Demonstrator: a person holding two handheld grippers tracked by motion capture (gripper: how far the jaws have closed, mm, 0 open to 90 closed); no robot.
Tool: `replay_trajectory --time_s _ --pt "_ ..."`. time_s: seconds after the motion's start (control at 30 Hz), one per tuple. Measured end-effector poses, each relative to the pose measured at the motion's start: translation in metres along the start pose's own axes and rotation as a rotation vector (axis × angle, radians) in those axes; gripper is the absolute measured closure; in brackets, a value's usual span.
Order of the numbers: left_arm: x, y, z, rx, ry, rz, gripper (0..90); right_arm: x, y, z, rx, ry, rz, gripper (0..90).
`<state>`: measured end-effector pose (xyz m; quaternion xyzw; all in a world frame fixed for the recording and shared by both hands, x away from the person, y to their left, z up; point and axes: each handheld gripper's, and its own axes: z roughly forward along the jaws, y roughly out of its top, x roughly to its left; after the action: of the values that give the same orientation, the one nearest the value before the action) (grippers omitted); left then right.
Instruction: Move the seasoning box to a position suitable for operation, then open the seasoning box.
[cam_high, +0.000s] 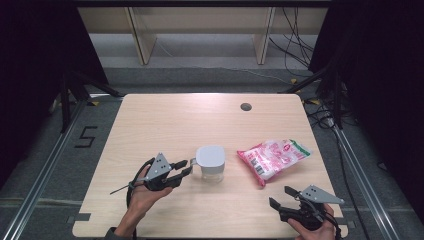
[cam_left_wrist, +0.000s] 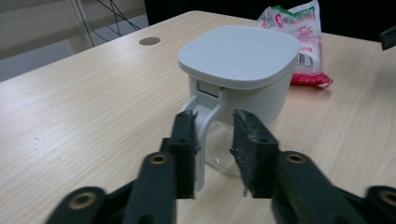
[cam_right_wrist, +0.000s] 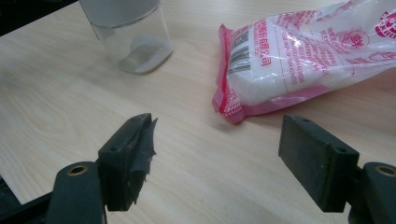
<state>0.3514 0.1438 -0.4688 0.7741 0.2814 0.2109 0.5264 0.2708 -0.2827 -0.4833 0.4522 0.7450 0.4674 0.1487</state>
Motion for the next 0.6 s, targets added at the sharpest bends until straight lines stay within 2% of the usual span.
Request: replay_trajectory --time_s 0.13,0.17,0.2,0.23,0.27,0.3,0.33,0.4,0.43,0.47,0.5,0.6 --pt "-0.002 0.003 -0.001 -0.008 0.005 0.017 83.3 0.0 0.0 0.003 -0.017 -0.006 -0.016 27.3" --pt "-0.002 0.004 -0.003 -0.011 -0.011 -0.009 85.2 0.0 0.0 0.002 -0.025 0.003 -0.022 27.3" --pt "-0.002 0.004 -0.003 -0.011 -0.011 -0.009 86.7 0.0 0.0 0.002 -0.025 0.003 -0.022 27.3" --pt "-0.002 0.004 -0.003 -0.032 -0.035 -0.054 86.9 0.0 0.0 0.003 -0.012 -0.012 -0.027 27.3" --pt "-0.002 0.004 -0.003 -0.032 -0.035 -0.054 86.9 -0.002 0.001 0.003 -0.019 -0.009 -0.059 27.3" --pt "-0.001 0.005 -0.003 -0.03 -0.023 -0.022 86.9 -0.001 0.0 0.004 -0.016 -0.006 -0.053 27.3" --pt "-0.001 0.006 -0.003 -0.023 -0.007 -0.007 86.8 -0.001 0.001 0.003 -0.023 -0.008 -0.06 27.3" --pt "-0.001 0.006 -0.003 -0.02 0.001 0.001 86.7 -0.001 0.0 0.003 -0.024 -0.008 -0.069 27.3" --pt "0.0 0.007 -0.002 -0.035 -0.021 -0.026 86.6 -0.001 0.0 0.004 -0.016 -0.001 -0.058 27.3" --pt "0.0 0.007 -0.002 -0.035 -0.021 -0.026 86.8 -0.002 0.001 0.003 -0.018 -0.001 -0.063 27.3" --pt "0.0 0.008 -0.003 -0.032 -0.012 -0.02 87.2 0.002 0.0 0.003 -0.004 0.006 -0.011 27.3" --pt "0.0 0.011 -0.004 -0.041 -0.003 -0.014 87.9 0.001 0.0 0.003 0.0 0.005 -0.013 27.3"
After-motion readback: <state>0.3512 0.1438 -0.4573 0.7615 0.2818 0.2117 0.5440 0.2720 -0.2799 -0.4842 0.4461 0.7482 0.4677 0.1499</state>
